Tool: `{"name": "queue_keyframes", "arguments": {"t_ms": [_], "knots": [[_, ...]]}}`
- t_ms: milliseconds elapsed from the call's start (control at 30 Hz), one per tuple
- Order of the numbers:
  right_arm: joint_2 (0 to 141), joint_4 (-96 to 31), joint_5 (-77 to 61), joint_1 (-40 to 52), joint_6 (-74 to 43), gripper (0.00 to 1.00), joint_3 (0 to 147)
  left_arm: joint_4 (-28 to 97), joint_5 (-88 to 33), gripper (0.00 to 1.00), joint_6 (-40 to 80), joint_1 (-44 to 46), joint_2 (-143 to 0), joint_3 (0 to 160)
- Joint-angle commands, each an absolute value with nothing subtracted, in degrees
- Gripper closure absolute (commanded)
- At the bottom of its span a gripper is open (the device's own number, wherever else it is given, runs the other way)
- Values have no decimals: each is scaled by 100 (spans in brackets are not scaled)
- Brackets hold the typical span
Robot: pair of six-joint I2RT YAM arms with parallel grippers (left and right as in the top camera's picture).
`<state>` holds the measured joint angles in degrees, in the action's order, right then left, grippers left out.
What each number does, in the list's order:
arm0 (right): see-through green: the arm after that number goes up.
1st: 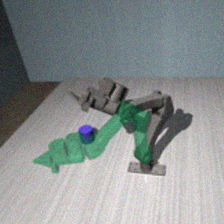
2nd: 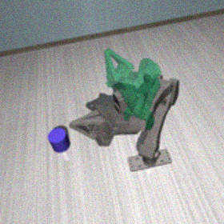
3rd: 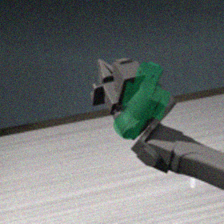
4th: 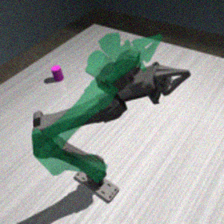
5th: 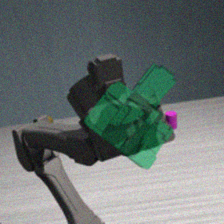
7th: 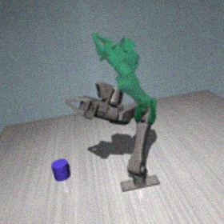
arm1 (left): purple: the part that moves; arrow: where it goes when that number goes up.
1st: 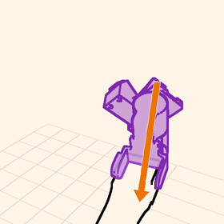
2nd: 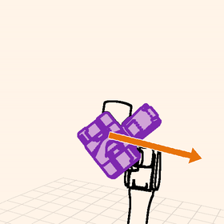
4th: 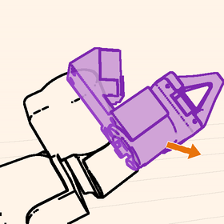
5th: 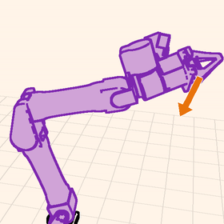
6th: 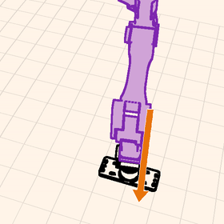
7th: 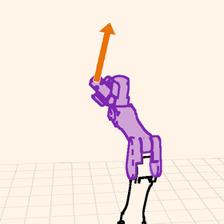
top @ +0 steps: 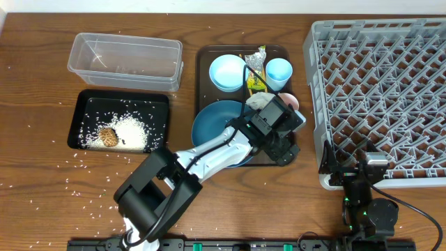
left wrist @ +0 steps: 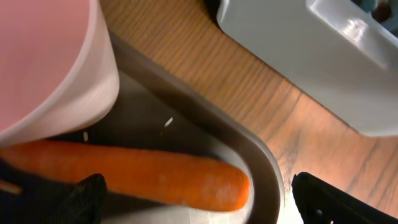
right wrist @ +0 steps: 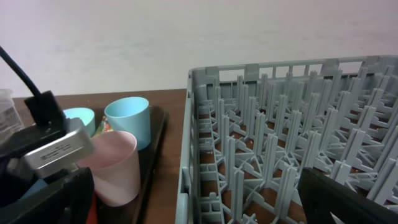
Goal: Sort waste into correct bins and load items into the dishwasher rack
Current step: 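Reach the left gripper to the carrot beside the pink cup and grasp it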
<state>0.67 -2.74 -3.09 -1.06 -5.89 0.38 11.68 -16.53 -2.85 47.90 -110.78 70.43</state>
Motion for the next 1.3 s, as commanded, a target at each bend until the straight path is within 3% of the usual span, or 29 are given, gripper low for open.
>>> {"name": "queue_keyframes", "arguments": {"t_ms": [0,200,500,1000,1067,1267], "knots": [[32,-281,-349,-143,-681,1,32,1098,-1376,4,152,4781,-11236,7159],[32,-331,-346,-143,-681,1,32,1105,-589,14,943,4781,-11246,7159],[32,-329,-346,-143,-681,1,32,862,-537,14,1529,4788,-11797,7157],[32,-329,-344,-143,-679,1,32,733,-705,14,1535,4788,-11935,7159],[32,-329,-344,-143,-679,1,32,764,-705,20,1535,4788,-11935,7159],[32,-329,-344,-143,-679,1,32,893,-882,67,1535,4788,-11926,7159]]}}
